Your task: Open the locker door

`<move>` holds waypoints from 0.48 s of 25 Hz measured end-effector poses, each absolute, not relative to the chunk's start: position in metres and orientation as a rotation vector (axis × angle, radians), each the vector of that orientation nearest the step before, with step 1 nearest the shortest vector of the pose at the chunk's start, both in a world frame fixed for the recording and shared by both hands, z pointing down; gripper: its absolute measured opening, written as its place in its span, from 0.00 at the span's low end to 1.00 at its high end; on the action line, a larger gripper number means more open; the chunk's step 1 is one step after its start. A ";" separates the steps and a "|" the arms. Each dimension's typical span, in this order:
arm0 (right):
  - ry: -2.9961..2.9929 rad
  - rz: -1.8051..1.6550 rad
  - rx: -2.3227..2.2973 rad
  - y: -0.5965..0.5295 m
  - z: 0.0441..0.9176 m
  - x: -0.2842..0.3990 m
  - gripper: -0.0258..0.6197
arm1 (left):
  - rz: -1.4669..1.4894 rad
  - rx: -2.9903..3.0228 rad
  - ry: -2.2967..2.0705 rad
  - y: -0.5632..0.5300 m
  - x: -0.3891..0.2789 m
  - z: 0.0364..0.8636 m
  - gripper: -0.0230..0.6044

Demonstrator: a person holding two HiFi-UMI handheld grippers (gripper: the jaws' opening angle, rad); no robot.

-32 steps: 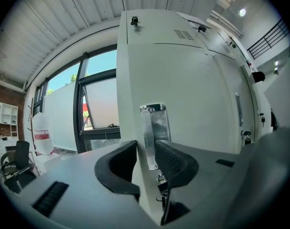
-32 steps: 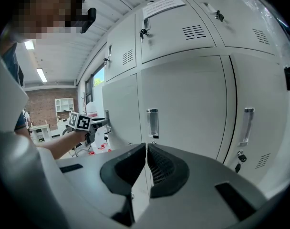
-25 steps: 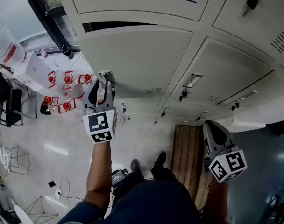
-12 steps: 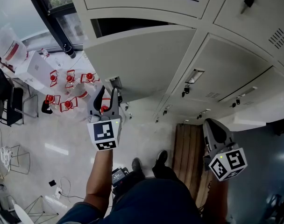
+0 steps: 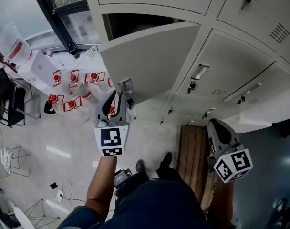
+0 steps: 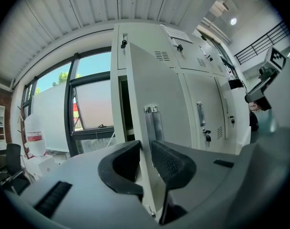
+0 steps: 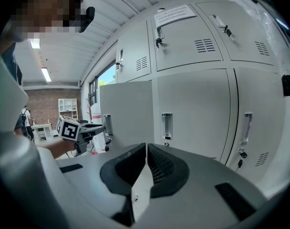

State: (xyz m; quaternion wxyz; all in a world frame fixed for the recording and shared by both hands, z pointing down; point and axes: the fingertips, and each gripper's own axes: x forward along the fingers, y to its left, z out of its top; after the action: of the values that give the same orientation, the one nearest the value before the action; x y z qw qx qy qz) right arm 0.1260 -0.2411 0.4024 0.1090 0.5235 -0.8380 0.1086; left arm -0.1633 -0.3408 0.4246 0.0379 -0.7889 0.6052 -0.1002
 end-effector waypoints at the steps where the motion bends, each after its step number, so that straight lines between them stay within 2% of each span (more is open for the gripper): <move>1: -2.467 0.315 1.537 -0.238 0.401 0.125 0.10 | -0.308 -2.428 1.846 -0.337 -0.162 0.424 0.18; 12: -2.479 0.295 1.556 -0.200 0.394 0.116 0.10 | -0.326 -2.553 1.660 -0.284 -0.133 0.424 0.17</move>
State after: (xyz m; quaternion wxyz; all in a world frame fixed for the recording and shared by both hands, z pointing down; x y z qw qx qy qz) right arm 0.1162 -0.1996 0.3943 0.0996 0.5263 -0.8385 0.0998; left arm -0.1332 -0.2843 0.4239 0.0394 -0.8330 0.5415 -0.1063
